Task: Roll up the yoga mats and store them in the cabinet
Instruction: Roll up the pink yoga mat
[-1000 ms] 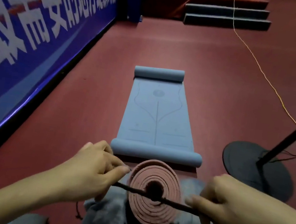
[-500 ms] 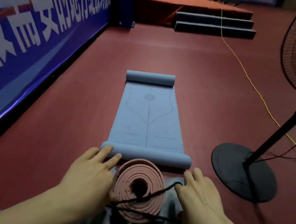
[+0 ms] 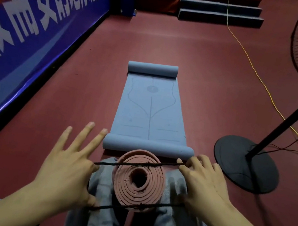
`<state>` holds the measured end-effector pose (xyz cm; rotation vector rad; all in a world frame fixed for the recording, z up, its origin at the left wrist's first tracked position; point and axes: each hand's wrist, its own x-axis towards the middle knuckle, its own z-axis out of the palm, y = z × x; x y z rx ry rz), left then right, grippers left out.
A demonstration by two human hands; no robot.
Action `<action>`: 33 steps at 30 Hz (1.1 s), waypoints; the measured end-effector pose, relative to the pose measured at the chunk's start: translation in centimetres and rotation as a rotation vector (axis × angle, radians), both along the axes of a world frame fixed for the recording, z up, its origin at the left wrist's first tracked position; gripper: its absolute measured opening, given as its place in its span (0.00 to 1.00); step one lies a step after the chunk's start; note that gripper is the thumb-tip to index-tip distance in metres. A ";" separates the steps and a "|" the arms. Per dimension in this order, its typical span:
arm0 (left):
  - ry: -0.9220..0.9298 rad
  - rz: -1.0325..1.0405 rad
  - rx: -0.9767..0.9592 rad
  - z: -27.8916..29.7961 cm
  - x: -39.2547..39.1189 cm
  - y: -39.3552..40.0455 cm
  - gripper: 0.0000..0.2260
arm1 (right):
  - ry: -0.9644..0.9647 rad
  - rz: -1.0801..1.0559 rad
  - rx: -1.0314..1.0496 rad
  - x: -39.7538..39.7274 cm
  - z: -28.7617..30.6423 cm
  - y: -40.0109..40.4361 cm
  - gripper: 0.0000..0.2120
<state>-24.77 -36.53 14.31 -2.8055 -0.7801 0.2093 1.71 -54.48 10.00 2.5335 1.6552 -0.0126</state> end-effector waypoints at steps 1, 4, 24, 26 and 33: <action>-0.046 -0.028 0.006 -0.4 -0.3 0.1 0.39 | -0.007 0.010 -0.005 0.1 -0.4 -0.4 0.42; -0.041 -0.039 -0.003 -1.7 -1.3 0.1 0.40 | 0.003 0.023 -0.065 0.0 -0.9 -1.7 0.50; -0.294 -0.131 -0.704 -6.2 4.0 4.5 0.55 | 0.409 0.191 -0.031 3.7 -2.9 4.3 0.65; -0.331 -0.111 -0.831 -6.3 4.2 4.5 0.54 | 0.442 0.233 0.007 4.0 -3.1 4.2 0.60; -0.359 -0.017 -1.548 -7.5 5.2 5.3 0.58 | 0.620 0.219 0.083 4.4 -1.5 4.9 0.50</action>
